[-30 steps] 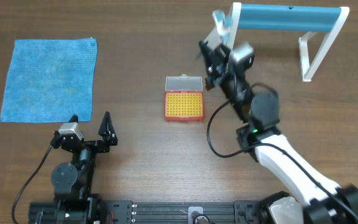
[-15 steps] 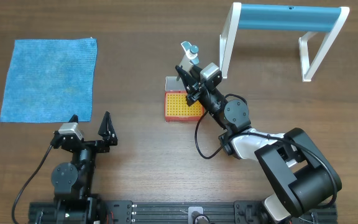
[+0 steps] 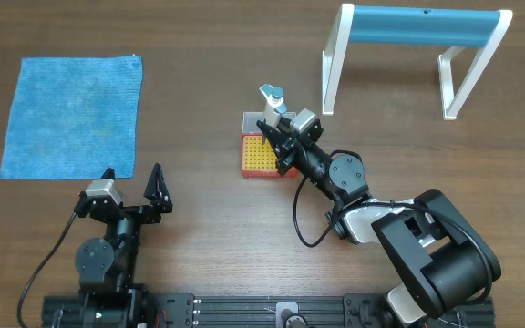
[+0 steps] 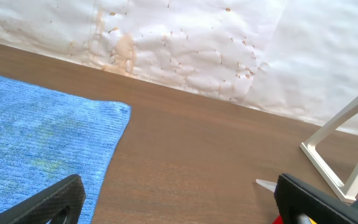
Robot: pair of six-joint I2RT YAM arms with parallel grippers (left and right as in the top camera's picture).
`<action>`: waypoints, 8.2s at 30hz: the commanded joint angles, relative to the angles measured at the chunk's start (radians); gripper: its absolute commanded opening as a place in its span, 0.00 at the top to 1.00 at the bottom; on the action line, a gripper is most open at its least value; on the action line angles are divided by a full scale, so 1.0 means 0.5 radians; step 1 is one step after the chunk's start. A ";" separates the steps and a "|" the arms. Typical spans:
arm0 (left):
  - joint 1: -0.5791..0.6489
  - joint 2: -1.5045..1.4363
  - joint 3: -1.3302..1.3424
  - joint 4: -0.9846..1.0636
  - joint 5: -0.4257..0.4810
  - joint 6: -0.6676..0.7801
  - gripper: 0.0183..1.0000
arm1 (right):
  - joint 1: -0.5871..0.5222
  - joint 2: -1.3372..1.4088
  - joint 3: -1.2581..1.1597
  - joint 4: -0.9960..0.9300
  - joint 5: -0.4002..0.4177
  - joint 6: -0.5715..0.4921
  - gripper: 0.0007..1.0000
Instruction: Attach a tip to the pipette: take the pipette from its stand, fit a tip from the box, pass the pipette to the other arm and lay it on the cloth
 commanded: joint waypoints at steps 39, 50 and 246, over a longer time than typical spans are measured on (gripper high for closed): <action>-0.006 -0.013 -0.005 -0.011 -0.021 0.025 0.02 | -0.056 0.000 -0.021 -0.134 -0.204 0.000 0.92; -0.006 -0.013 -0.005 -0.011 -0.021 0.025 0.01 | -0.089 0.000 -0.021 -0.119 -0.203 -0.001 0.92; -0.730 2.867 1.527 2.049 2.815 -1.977 0.15 | -0.069 -1.630 0.589 -3.125 -1.106 1.210 0.92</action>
